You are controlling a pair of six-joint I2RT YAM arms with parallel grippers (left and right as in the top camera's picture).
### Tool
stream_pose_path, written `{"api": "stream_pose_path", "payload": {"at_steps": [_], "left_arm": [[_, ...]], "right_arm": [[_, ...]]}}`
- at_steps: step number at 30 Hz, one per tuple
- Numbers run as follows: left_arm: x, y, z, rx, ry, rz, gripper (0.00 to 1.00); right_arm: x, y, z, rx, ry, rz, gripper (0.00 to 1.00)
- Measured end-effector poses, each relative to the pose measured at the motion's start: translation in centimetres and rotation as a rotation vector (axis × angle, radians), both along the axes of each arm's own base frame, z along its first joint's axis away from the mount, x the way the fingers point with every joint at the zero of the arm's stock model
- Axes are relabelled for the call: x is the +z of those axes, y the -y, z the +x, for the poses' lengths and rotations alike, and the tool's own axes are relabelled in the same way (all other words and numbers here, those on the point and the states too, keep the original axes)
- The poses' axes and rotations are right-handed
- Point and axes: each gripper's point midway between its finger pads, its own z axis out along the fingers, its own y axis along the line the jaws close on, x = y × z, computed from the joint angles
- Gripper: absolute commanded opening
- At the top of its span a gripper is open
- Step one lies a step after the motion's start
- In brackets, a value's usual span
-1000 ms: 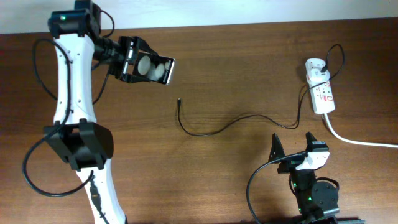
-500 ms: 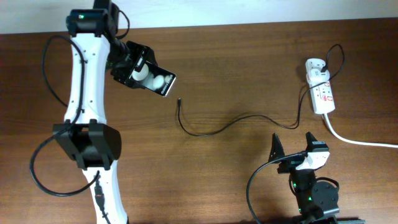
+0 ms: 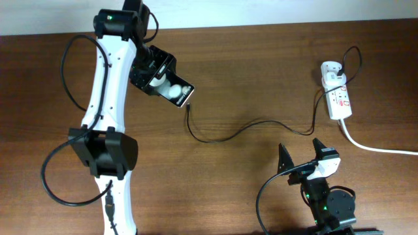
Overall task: Plug charger to phone and switch on socket
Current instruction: 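Move the right gripper toward the phone held by the left gripper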
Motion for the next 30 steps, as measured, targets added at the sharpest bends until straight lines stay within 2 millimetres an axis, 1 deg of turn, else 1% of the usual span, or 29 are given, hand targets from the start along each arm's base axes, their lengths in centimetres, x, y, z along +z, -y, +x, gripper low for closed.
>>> {"api": "stream_pose_path", "payload": {"at_steps": [1, 4, 7, 9, 12, 14, 17, 19, 20, 23, 26, 28, 29, 30], "left_arm": [[-0.1, 0.1, 0.0, -0.006, 0.004, 0.012, 0.20], [-0.2, 1.2, -0.1, -0.035, 0.020, 0.043, 0.19], [-0.1, 2.4, 0.3, -0.062, 0.053, 0.051, 0.20], [-0.1, 3.2, 0.6, -0.077, 0.077, 0.050, 0.20], [-0.1, 3.8, 0.5, -0.089, 0.083, 0.052, 0.20], [-0.1, 3.9, 0.5, -0.090, 0.084, 0.052, 0.21], [-0.1, 3.8, 0.5, -0.087, 0.083, 0.055, 0.21], [-0.1, 3.8, 0.5, -0.086, 0.084, 0.055, 0.21], [-0.1, 3.8, 0.5, -0.085, 0.084, 0.055, 0.21], [0.0, 3.8, 0.6, -0.057, 0.079, 0.052, 0.22], [0.0, 4.1, 0.5, -0.021, 0.069, 0.049, 0.23], [0.0, 4.6, 0.3, -0.003, 0.061, 0.047, 0.23], [0.0, 4.8, 0.2, 0.004, 0.058, 0.046, 0.24], [0.0, 5.4, 0.0, 0.017, 0.051, 0.042, 0.24]], "right_arm": [[0.0, -0.3, -0.1, 0.019, -0.001, 0.017, 0.99], [0.3, -1.6, -0.4, 0.096, 0.002, 0.045, 0.99], [0.5, -2.8, -0.7, 0.165, -0.005, 0.095, 0.99], [0.5, -3.2, -0.9, 0.184, -0.018, 0.136, 0.99], [0.3, -3.7, -0.9, 0.211, -0.057, 0.173, 0.98], [1.0, -4.0, -0.9, 0.227, -0.079, 0.184, 0.99], [2.6, -4.5, -0.4, 0.247, -0.120, 0.187, 0.99], [3.7, -5.1, 0.4, 0.268, -0.167, 0.189, 0.99], [4.5, -5.5, 1.1, 0.283, -0.198, 0.191, 0.99], [5.7, -7.1, 3.3, 0.347, -0.288, 0.201, 0.99], [6.2, -8.9, 5.7, 0.429, -0.412, 0.228, 0.99], [5.9, -10.1, 7.3, 0.472, -0.525, 0.257, 0.98], [5.7, -10.7, 7.9, 0.494, -0.575, 0.271, 0.99], [5.8, -11.3, 8.7, 0.522, -0.613, 0.285, 0.99]]}}
